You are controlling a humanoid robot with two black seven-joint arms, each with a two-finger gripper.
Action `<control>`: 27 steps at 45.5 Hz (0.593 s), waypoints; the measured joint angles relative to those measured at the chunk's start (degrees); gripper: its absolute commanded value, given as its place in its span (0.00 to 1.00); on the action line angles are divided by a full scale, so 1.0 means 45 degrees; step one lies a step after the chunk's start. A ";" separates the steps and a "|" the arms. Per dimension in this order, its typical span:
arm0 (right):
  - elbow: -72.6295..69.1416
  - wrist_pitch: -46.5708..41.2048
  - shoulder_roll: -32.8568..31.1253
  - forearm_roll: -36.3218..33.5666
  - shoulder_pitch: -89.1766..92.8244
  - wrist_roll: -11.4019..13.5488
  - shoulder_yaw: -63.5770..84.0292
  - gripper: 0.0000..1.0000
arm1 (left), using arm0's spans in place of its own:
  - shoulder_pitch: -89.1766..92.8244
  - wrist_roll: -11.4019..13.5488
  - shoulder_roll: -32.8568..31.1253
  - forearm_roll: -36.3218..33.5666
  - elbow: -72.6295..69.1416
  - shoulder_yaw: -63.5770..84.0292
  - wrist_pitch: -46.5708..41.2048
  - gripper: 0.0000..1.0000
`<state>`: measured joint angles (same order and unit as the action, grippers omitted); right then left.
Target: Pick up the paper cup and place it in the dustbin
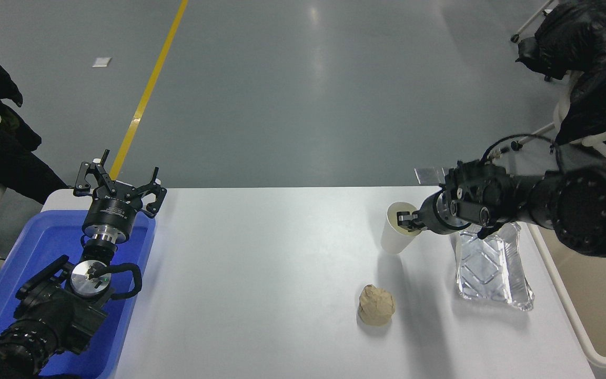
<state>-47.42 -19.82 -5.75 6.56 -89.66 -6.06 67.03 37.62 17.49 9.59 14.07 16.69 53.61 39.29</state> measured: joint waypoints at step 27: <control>-0.3530 -0.2878 -0.3377 0.0862 -0.6617 0.0015 0.0090 0.00 | 0.0000 -0.0001 0.0001 -0.0003 0.0001 0.0000 0.0000 0.99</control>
<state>-63.30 -32.77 -20.95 10.44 -119.44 -5.99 67.43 37.62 17.49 9.59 14.06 16.70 53.61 39.29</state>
